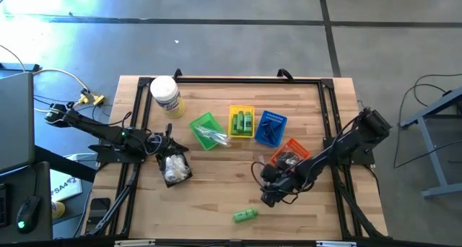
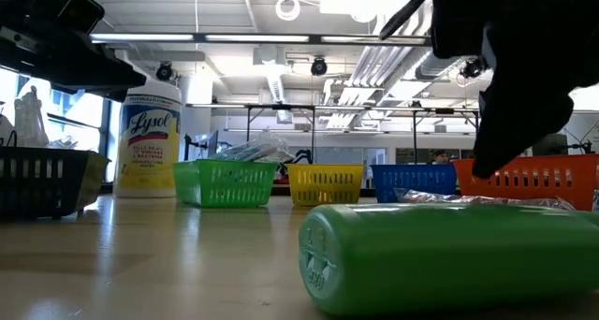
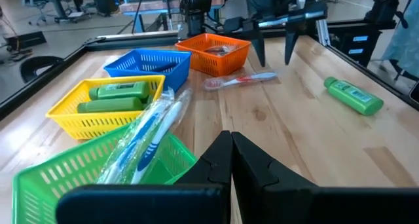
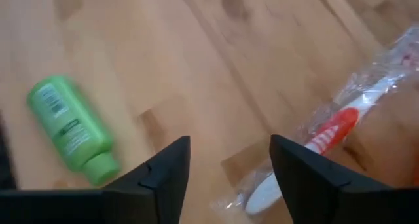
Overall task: Pick & Place Travel size toiletries
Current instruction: Put the orange toothbrush into the green bin
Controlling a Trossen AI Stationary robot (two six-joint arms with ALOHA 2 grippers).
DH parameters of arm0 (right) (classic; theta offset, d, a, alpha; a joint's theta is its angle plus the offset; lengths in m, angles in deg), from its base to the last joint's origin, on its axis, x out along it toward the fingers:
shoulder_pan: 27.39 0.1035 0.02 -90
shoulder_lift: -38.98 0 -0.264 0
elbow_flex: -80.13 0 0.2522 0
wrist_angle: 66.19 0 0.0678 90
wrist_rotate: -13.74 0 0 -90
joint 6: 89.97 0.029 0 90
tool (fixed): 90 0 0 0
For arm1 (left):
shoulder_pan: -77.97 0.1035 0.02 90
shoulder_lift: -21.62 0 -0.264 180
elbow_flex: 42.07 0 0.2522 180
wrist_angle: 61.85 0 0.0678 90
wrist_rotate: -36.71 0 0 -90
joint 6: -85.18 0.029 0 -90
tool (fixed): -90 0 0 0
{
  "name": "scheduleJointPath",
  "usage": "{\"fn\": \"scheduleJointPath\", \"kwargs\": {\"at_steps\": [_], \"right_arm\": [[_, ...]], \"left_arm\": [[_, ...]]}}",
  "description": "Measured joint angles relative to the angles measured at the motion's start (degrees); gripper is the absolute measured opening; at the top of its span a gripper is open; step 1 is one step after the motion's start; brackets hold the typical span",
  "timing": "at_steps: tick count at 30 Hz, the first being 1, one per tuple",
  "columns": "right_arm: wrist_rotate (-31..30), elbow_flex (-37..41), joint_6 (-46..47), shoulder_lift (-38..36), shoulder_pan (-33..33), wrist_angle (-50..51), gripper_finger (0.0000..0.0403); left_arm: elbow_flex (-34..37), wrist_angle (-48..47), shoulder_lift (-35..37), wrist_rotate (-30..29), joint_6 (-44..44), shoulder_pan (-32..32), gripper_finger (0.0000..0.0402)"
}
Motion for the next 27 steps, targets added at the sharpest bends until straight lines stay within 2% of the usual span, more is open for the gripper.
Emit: {"fn": "scheduleJointPath", "kwargs": {"at_steps": [4, 9, 12, 17, 22, 27], "right_arm": [[-3.36, 0.0, 2.96, 0.79, -0.21, 1.54, 0.02], [-3.8, -0.54, 5.82, 1.28, -0.6, 4.62, 0.018], [-4.01, -3.99, 5.48, 1.36, -0.58, 6.82, 0.0165], [-4.09, -13.97, 1.06, 3.54, -0.74, 18.1, 0.014], [-0.03, -21.45, 6.16, 9.13, -2.48, 34.67, 0.0114], [4.27, -23.83, 7.14, 15.23, -4.31, 36.67, 0.0082]], "left_arm": [[0.0, -0.34, -0.02, 0.0, 0.24, 0.0, 0.0], [-0.02, -0.51, -0.04, 0.0, 0.06, 0.0, 0.0], [-0.04, -0.53, -0.04, 0.0, 0.04, 0.0, 0.0], [-0.04, -0.42, -0.04, 0.02, 0.02, 0.0, 0.0], [-0.04, -0.42, -0.04, 0.02, 0.0, 0.0, 0.0], [-0.04, -0.42, -0.04, 0.03, -0.2, 0.0, 0.0]]}}
